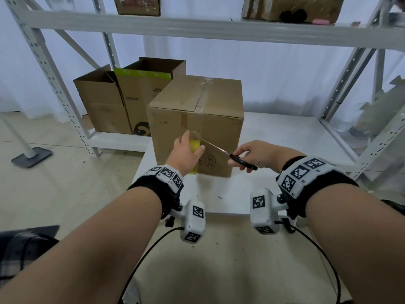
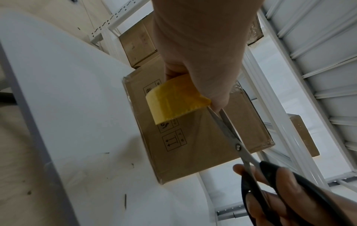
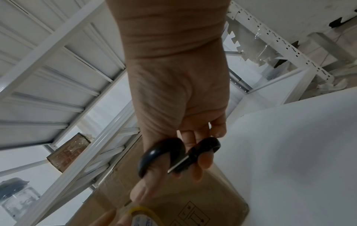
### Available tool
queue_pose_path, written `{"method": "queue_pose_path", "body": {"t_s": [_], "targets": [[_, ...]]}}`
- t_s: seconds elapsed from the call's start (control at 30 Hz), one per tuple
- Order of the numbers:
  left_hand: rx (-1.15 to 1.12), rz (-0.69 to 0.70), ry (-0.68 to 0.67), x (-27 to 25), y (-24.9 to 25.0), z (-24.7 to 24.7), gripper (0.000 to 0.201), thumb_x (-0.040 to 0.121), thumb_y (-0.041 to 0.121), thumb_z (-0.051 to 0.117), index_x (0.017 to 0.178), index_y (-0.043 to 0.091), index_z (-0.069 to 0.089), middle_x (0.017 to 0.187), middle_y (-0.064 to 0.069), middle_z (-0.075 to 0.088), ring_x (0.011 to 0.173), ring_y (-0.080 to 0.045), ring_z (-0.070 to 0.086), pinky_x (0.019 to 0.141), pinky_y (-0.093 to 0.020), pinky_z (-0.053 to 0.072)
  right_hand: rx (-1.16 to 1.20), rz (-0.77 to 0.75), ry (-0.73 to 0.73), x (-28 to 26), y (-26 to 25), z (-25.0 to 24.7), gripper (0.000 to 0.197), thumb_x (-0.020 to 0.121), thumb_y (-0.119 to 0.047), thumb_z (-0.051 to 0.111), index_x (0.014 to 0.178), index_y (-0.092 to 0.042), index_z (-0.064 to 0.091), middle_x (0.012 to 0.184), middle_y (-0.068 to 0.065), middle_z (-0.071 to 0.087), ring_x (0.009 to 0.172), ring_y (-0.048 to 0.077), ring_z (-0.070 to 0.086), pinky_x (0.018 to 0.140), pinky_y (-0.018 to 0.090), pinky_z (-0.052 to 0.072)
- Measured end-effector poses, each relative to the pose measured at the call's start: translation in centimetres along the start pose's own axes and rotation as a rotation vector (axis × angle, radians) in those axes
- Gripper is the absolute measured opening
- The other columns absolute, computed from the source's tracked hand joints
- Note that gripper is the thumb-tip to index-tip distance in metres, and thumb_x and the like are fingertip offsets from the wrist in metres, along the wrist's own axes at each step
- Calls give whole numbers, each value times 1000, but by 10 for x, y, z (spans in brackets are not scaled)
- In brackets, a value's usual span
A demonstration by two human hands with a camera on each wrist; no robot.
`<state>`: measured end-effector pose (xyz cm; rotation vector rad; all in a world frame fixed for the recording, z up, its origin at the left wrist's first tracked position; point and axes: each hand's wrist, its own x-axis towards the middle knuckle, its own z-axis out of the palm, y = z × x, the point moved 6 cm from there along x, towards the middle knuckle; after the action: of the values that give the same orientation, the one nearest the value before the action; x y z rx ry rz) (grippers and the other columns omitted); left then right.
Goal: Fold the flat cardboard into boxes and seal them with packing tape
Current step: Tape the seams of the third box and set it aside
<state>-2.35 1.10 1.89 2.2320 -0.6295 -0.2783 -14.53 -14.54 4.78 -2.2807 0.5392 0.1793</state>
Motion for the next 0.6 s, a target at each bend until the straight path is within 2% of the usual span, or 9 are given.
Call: {"method": "queue_pose_path", "body": {"t_s": [0.27,0.47,0.6], "targets": [[14,67,18,3,-4,-8,56,96,31,52,146,15,33,140,-11,39,117,-26,49,96,-33,40,3,11,13,1,-1,-9,35,80,-43,75,106,-20,69,82,2,70,63,9,60,47,13,37],[15,79,17,5,-7,-7,56,96,32,52,145,15,33,139,-10,41,100,-17,47,90,-31,44,-59,1,-4,9,-8,-5,36,81,-46,73,106,-21,69,85,3,71,64,8,61,50,15,37],[6,72,5,6,-7,-6,56,95,28,54,145,15,33,137,-10,43,99,-17,48,85,-29,43,-101,-11,-17,16,-17,-2,32,81,-46,73,104,-24,69,80,-2,69,65,6,61,52,15,38]]}}
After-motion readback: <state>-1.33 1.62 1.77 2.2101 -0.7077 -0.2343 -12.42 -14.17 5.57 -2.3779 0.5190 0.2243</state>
